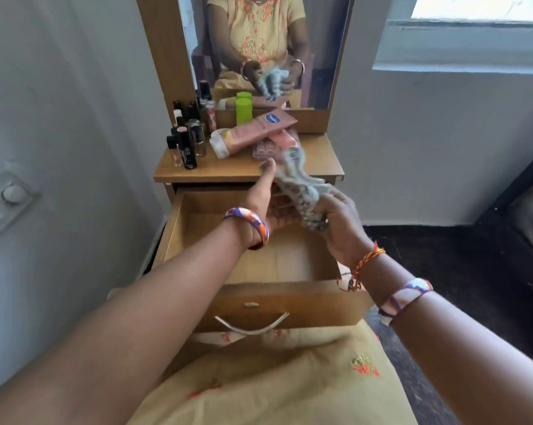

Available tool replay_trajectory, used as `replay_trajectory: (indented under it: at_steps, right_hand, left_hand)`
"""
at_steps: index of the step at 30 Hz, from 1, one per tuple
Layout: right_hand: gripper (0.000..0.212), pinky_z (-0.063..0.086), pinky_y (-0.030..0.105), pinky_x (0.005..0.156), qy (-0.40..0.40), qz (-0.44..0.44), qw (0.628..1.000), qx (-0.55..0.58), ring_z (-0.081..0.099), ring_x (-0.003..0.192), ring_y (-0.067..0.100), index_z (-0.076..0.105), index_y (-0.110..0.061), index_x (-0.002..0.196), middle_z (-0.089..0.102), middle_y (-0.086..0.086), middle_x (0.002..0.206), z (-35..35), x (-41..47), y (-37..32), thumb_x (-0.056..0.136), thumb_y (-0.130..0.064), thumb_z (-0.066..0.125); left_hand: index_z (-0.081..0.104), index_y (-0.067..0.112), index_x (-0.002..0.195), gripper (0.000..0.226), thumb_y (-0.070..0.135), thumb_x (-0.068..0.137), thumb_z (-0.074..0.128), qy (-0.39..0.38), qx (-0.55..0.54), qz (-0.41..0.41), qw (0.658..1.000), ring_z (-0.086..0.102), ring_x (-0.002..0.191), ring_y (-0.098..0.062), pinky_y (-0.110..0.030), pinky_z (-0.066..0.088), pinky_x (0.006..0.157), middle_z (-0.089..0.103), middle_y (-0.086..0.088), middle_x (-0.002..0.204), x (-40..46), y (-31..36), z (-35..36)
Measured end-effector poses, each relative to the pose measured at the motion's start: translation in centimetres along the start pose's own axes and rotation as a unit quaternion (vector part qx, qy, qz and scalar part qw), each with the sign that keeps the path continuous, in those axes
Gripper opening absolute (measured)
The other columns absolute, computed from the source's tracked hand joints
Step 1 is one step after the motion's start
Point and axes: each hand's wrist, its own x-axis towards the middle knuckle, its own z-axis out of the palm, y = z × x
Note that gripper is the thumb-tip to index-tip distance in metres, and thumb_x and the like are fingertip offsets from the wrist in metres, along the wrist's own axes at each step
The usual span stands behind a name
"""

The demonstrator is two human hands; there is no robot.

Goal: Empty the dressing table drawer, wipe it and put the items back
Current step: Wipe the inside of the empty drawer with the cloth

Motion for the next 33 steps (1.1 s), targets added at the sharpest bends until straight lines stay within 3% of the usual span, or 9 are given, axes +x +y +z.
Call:
replay_trajectory:
  at_steps: [2,5,7,11,19,23,28,30,33]
  right_hand:
    - [0.026,0.05,0.017,0.052,-0.087,0.023,0.995,-0.041,0.06,0.059,0.006,0.062,-0.017,0.088,0.066,0.001,0.076,0.2,-1.2,1.3,0.086,0.004,0.046]
    - [0.013,0.049,0.016,0.056,-0.161,0.071,0.98,-0.093,0.061,0.057,0.001,0.058,-0.023,0.098,0.065,-0.005,0.079,0.8,-1.8,2.2,0.089,-0.012,0.056]
    - [0.017,0.051,0.018,0.059,-0.183,0.093,0.973,-0.102,0.063,0.061,0.003,0.058,-0.017,0.105,0.066,-0.004,0.081,1.5,-1.7,2.8,0.089,-0.023,0.059]
    - [0.028,0.055,0.023,0.058,-0.155,0.136,0.976,-0.068,0.067,0.061,0.012,0.062,-0.008,0.099,0.068,0.004,0.076,2.7,-1.2,3.8,0.088,-0.034,0.059]
    - [0.01,0.051,0.042,0.088,-0.046,0.215,0.968,-0.121,0.064,0.08,0.023,0.059,-0.009,0.088,0.065,0.01,0.084,2.8,0.8,5.7,0.092,-0.014,0.051]
    - [0.019,0.05,0.037,0.076,0.0,0.216,0.966,-0.144,0.06,0.071,0.021,0.056,-0.01,0.08,0.059,0.008,0.075,2.9,1.2,6.0,0.091,-0.008,0.041]
    - [0.029,0.053,0.042,0.089,0.048,0.257,0.961,-0.095,0.066,0.097,0.028,0.053,-0.005,0.115,0.065,0.013,0.107,2.3,2.2,6.0,0.092,-0.019,0.043]
    - [0.028,0.055,0.036,0.08,0.048,0.231,0.964,-0.127,0.065,0.092,0.027,0.053,-0.003,0.111,0.064,0.013,0.102,2.7,2.9,6.0,0.088,-0.018,0.05]
    - [0.032,0.046,0.031,0.073,0.144,0.123,0.928,-0.32,0.054,0.098,0.027,0.05,-0.009,0.108,0.053,0.011,0.1,3.2,4.3,5.7,0.077,-0.018,0.055]
  left_hand:
    - [0.064,0.006,0.098,0.039,0.041,0.094,0.049,0.064,0.015,0.017,0.998,0.073,0.079,-0.017,-0.033,0.059,0.077,0.073,-0.011,0.091,-0.3,-0.8,-1.4]
    - [0.058,0.005,0.075,0.018,0.01,0.092,0.056,0.093,0.056,0.042,0.993,0.063,0.04,-0.011,-0.023,0.053,0.044,0.065,-0.006,0.059,-1.2,-2.1,-3.2]
    - [0.057,0.006,0.072,0.017,-0.001,0.088,0.057,0.082,0.108,0.046,0.99,0.063,0.046,-0.017,-0.028,0.055,0.051,0.064,-0.007,0.055,-1.3,-2.8,-4.3]
    - [0.058,0.009,0.07,0.024,-0.009,0.086,0.055,0.045,0.242,0.049,0.968,0.061,0.072,-0.025,-0.039,0.055,0.076,0.061,-0.014,0.075,-1.5,-3.6,-5.3]
    - [0.063,0.002,0.11,0.033,0.014,0.081,0.071,0.106,0.197,0.015,0.974,0.057,0.066,-0.008,-0.009,0.049,0.05,0.065,0.0,0.081,-1.6,-3.7,-6.9]
    - [0.027,0.002,0.144,0.076,0.016,0.083,0.07,0.188,0.191,-0.028,0.963,0.048,0.124,-0.026,-0.024,0.04,0.086,0.043,-0.014,0.141,-0.3,-4.0,-7.8]
    - [0.033,0.001,0.139,0.064,0.014,0.085,0.064,0.238,0.219,-0.028,0.946,0.047,0.125,-0.03,-0.036,0.039,0.096,0.043,-0.015,0.141,1.3,-3.2,-9.0]
    - [0.043,0.002,0.132,0.056,0.019,0.084,0.065,0.255,0.306,0.031,0.917,0.053,0.12,-0.028,-0.036,0.042,0.099,0.052,-0.011,0.133,1.8,-2.6,-9.5]
    - [0.052,0.006,0.121,0.041,0.021,0.085,0.062,0.33,0.497,0.166,0.785,0.052,0.118,-0.031,-0.037,0.041,0.098,0.057,-0.013,0.124,1.5,-1.0,-11.0]
